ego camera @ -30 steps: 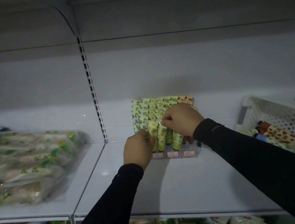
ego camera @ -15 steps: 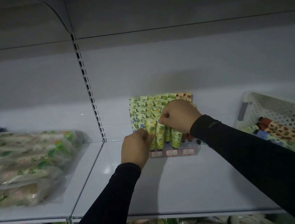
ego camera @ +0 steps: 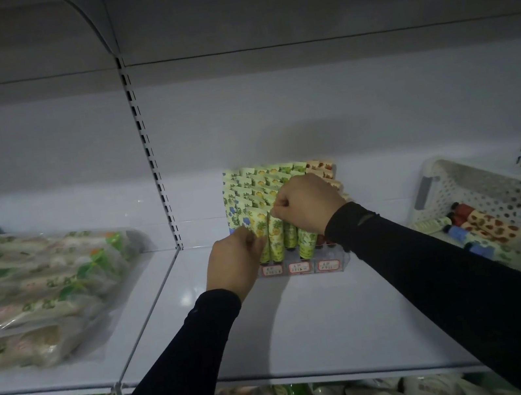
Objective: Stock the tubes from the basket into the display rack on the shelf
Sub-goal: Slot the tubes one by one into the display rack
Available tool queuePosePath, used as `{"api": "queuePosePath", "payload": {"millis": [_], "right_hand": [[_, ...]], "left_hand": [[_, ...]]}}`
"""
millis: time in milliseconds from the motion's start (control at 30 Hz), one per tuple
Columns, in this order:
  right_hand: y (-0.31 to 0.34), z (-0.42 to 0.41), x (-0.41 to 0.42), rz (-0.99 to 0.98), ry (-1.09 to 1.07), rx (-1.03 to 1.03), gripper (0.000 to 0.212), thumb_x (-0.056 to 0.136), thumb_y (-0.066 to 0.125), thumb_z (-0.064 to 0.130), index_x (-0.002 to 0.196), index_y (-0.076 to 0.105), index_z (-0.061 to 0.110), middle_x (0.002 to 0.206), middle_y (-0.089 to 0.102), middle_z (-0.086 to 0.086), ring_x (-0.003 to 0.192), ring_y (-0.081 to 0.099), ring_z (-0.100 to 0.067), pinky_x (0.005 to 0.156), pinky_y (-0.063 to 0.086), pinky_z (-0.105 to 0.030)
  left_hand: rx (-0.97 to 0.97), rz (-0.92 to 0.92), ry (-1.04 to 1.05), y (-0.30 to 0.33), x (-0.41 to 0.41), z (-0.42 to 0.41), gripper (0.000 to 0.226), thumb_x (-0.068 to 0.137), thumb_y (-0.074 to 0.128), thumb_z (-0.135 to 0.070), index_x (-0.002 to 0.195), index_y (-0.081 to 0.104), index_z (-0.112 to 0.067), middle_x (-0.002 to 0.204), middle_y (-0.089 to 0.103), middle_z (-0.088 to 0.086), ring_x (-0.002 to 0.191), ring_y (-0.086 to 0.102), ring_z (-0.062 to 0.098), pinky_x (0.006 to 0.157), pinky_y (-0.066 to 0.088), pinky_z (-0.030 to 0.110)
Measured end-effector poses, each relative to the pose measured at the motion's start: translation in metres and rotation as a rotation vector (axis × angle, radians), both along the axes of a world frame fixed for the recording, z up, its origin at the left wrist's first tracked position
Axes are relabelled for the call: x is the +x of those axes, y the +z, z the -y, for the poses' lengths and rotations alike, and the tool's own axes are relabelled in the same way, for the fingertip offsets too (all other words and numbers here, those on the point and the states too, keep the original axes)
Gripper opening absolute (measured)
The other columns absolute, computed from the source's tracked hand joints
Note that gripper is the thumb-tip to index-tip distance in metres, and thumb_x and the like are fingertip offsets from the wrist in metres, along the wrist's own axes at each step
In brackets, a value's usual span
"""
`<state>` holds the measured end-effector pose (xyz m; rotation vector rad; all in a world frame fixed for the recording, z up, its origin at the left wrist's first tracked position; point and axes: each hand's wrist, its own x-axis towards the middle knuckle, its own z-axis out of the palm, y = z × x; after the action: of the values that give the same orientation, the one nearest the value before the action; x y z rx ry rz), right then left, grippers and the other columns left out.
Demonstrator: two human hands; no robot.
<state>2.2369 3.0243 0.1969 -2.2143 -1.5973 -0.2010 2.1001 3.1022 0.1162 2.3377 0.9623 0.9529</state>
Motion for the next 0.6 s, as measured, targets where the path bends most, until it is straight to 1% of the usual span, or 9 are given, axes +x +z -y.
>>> {"api": "queuePosePath", "payload": {"millis": [100, 167, 200, 267, 333, 400, 467, 533, 600], "right_hand": [[0.000, -0.005, -0.007, 0.023, 0.008, -0.002, 0.041, 0.092, 0.061, 0.028, 0.054, 0.052, 0.012, 0.066, 0.066, -0.010, 0.061, 0.062, -0.023, 0.055, 0.043, -0.026], [0.002, -0.003, -0.010, 0.048, -0.014, 0.004, 0.047, 0.092, 0.060, 0.025, 0.049, 0.044, 0.016, 0.052, 0.050, -0.004, 0.049, 0.049, -0.018, 0.055, 0.039, -0.027], [0.003, -0.001, -0.009, 0.048, -0.018, 0.002, 0.049, 0.093, 0.059, 0.024, 0.048, 0.042, 0.017, 0.049, 0.045, -0.001, 0.046, 0.044, -0.015, 0.054, 0.036, -0.026], [0.003, 0.004, -0.005, 0.034, -0.017, -0.009, 0.047, 0.094, 0.058, 0.026, 0.049, 0.046, 0.017, 0.053, 0.051, 0.000, 0.049, 0.047, -0.014, 0.053, 0.034, -0.025], [0.001, 0.006, -0.001, 0.033, -0.016, -0.006, 0.046, 0.094, 0.059, 0.028, 0.051, 0.050, 0.017, 0.066, 0.064, 0.000, 0.060, 0.057, -0.017, 0.059, 0.039, -0.025], [-0.001, 0.007, 0.000, 0.040, -0.016, -0.001, 0.045, 0.094, 0.059, 0.029, 0.051, 0.050, 0.018, 0.075, 0.070, -0.002, 0.065, 0.061, -0.018, 0.062, 0.040, -0.026], [-0.001, 0.006, 0.000, 0.042, -0.012, -0.004, 0.042, 0.095, 0.058, 0.030, 0.055, 0.055, 0.017, 0.078, 0.070, -0.002, 0.065, 0.060, -0.017, 0.060, 0.039, -0.024], [0.000, 0.007, 0.000, 0.045, -0.008, -0.015, 0.040, 0.095, 0.058, 0.029, 0.058, 0.059, 0.014, 0.074, 0.068, -0.001, 0.062, 0.057, -0.015, 0.054, 0.035, -0.024], [0.000, 0.008, 0.001, 0.039, -0.007, -0.014, 0.043, 0.095, 0.058, 0.029, 0.054, 0.053, 0.018, 0.069, 0.064, 0.002, 0.061, 0.055, -0.014, 0.054, 0.034, -0.023]], "left_hand": [[-0.006, -0.018, 0.022, -0.001, -0.002, -0.001, 0.029, 0.099, 0.057, -0.034, 0.087, 0.059, -0.007, 0.075, 0.063, 0.009, 0.073, 0.058, 0.029, 0.060, 0.036, 0.031], [-0.006, -0.018, 0.026, -0.002, -0.003, -0.001, 0.026, 0.098, 0.058, -0.035, 0.090, 0.058, -0.010, 0.078, 0.064, 0.009, 0.074, 0.058, 0.028, 0.061, 0.035, 0.029], [-0.004, -0.013, 0.025, -0.002, -0.002, -0.001, 0.025, 0.098, 0.059, -0.034, 0.090, 0.058, -0.011, 0.078, 0.065, 0.010, 0.075, 0.059, 0.029, 0.061, 0.036, 0.029], [-0.002, 0.003, 0.017, -0.003, 0.000, -0.001, 0.024, 0.097, 0.061, -0.032, 0.089, 0.058, -0.010, 0.079, 0.068, 0.011, 0.077, 0.062, 0.032, 0.062, 0.040, 0.031], [0.013, 0.009, 0.008, -0.004, 0.002, -0.002, 0.026, 0.095, 0.062, -0.032, 0.090, 0.060, -0.007, 0.080, 0.070, 0.013, 0.077, 0.063, 0.033, 0.064, 0.047, 0.035], [0.031, 0.002, 0.010, -0.005, 0.004, -0.001, 0.027, 0.095, 0.062, -0.032, 0.088, 0.061, -0.007, 0.078, 0.070, 0.014, 0.076, 0.063, 0.033, 0.065, 0.048, 0.036], [0.045, -0.019, 0.023, -0.005, 0.005, 0.000, 0.027, 0.096, 0.061, -0.032, 0.088, 0.061, -0.006, 0.078, 0.069, 0.013, 0.076, 0.061, 0.032, 0.061, 0.043, 0.035], [0.045, -0.032, 0.028, -0.004, 0.004, 0.001, 0.027, 0.097, 0.059, -0.031, 0.087, 0.059, -0.005, 0.075, 0.066, 0.011, 0.072, 0.057, 0.030, 0.058, 0.036, 0.032], [0.043, -0.045, 0.022, -0.003, 0.004, 0.001, 0.028, 0.097, 0.059, -0.031, 0.084, 0.057, -0.007, 0.070, 0.058, 0.006, 0.068, 0.051, 0.026, 0.057, 0.029, 0.031]]}}
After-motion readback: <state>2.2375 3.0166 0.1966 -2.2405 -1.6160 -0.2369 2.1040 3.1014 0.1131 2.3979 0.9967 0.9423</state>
